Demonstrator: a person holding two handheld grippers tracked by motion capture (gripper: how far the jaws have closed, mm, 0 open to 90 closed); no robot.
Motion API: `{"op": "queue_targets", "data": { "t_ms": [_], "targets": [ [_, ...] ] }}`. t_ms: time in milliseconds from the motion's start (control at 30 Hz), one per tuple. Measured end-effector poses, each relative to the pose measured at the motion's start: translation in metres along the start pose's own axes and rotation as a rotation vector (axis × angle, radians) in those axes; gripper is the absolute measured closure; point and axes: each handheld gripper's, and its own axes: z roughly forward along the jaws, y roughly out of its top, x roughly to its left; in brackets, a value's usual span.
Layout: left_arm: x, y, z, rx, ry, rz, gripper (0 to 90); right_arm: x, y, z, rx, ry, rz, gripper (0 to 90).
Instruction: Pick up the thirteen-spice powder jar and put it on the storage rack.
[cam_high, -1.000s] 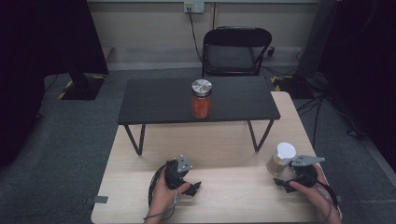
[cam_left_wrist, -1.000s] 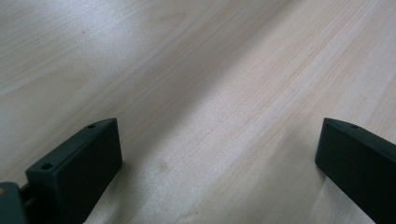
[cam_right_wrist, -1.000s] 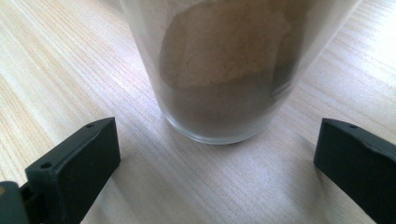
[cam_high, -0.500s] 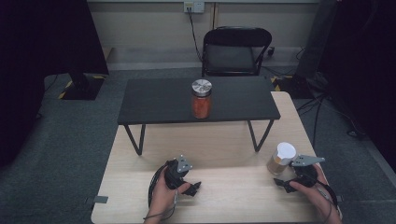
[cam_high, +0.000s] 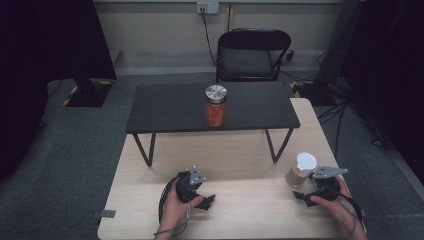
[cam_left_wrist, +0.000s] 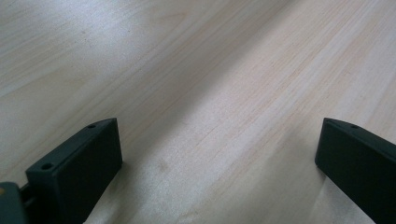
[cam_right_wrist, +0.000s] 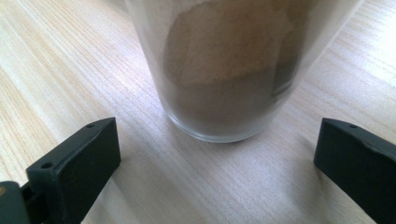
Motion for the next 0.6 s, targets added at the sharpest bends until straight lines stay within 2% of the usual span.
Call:
{"op": "queue_targets", "data": {
  "t_ms": [600],
  "targets": [
    [0.0000, 0.0000, 0.0000, 0.000, 0.000, 0.000, 0.0, -0.0038, 0.0001, -0.0067, -0.032, -0.001, 0.031, 1.5]
  ]
}}
